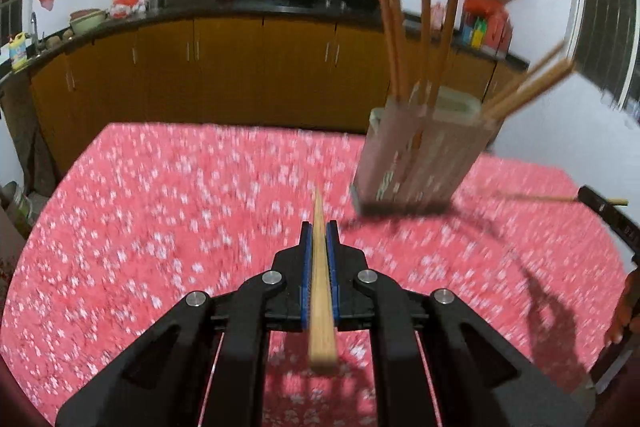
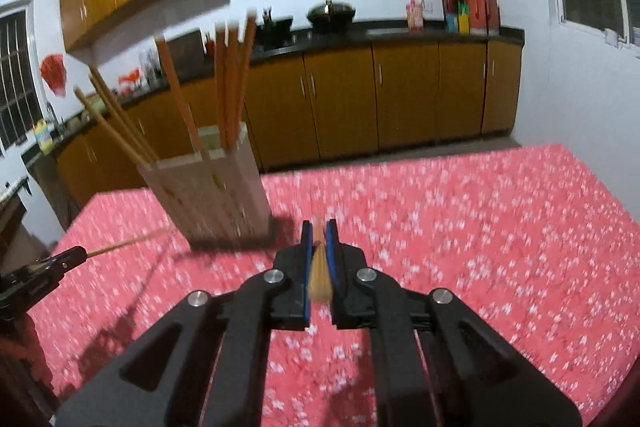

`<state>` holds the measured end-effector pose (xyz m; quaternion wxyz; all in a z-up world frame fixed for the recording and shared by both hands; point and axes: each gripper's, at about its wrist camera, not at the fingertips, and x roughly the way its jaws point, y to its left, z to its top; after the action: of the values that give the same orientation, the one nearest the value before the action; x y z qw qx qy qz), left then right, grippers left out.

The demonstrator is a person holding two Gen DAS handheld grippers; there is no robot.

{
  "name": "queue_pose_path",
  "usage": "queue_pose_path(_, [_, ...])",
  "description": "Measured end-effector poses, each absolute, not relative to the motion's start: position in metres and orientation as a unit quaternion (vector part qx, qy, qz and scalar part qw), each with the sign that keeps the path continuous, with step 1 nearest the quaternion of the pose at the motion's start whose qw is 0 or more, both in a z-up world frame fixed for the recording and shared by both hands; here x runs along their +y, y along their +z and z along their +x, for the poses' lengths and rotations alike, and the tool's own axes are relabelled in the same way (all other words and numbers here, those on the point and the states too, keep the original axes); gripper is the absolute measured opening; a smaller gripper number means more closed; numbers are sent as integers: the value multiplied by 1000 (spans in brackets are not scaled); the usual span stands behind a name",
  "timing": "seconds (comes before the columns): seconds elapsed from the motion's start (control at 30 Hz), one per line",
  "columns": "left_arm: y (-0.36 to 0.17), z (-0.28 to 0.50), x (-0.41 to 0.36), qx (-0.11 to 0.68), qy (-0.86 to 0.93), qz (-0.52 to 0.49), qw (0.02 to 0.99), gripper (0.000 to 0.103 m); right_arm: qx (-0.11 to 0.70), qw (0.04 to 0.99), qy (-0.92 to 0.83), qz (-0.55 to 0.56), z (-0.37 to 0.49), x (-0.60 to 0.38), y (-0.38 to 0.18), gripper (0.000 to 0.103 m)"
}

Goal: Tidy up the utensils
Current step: 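Lift both held chopsticks upright above the utensil holder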

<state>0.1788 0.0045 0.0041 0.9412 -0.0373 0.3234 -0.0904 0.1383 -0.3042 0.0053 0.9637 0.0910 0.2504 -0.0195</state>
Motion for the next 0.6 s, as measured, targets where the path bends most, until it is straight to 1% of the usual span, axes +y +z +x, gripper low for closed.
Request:
queue_pose_path(0.1, [20, 177, 7, 302, -95, -49, 947, 8, 237, 967, -16, 93, 135, -304, 15, 8])
queue_pose_path(0.33, [37, 174, 5, 279, -101, -49, 954, 8, 219, 971, -5, 94, 132, -300, 31, 8])
queue_pose_path(0.47, [53, 174, 4, 264, -109, -41, 957, 8, 195, 976, 16, 93, 128, -293, 56, 8])
queue_pose_path(0.6, [72, 175, 0, 247, -124, -41, 960, 7, 163, 980, 54, 97, 120, -284, 93, 8])
